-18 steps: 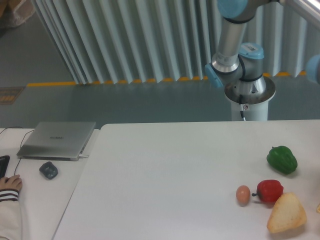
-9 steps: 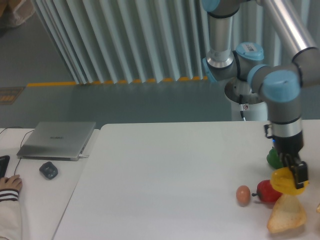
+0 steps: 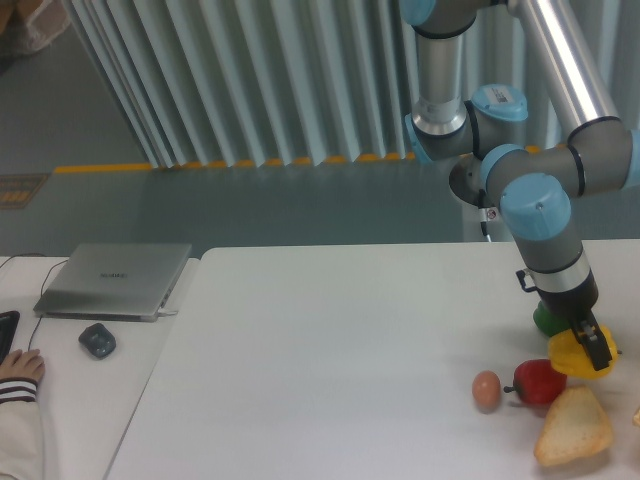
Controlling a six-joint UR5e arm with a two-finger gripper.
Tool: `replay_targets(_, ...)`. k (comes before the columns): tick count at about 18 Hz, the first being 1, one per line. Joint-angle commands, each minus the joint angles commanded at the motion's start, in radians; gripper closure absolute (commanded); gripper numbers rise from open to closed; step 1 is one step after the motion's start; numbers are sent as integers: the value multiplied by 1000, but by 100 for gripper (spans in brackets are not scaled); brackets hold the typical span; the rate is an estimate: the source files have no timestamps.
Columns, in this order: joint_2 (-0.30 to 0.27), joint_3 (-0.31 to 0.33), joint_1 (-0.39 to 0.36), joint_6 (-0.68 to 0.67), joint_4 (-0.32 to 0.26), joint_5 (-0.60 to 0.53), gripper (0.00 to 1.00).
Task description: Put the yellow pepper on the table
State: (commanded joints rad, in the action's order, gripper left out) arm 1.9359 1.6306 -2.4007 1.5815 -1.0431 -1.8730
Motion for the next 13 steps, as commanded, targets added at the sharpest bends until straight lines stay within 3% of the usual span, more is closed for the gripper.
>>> replay_targets(1, 0, -8, -2, 0, -2, 0, 5)
replay_targets(2, -2, -14, -3, -2, -2, 9, 0)
replay_targets(5, -3, -14, -8, -3, -5, 15, 0)
replay_targets(9, -24, -29, -43, -8, -3, 121, 0)
replay_targets(11, -75, -44, -104, -34, -12, 275, 0)
replay_targets(12, -84, -58, -138, -55, -41, 335, 0)
replay_targets(13, -103, -102, -171, -57, -155, 350, 0)
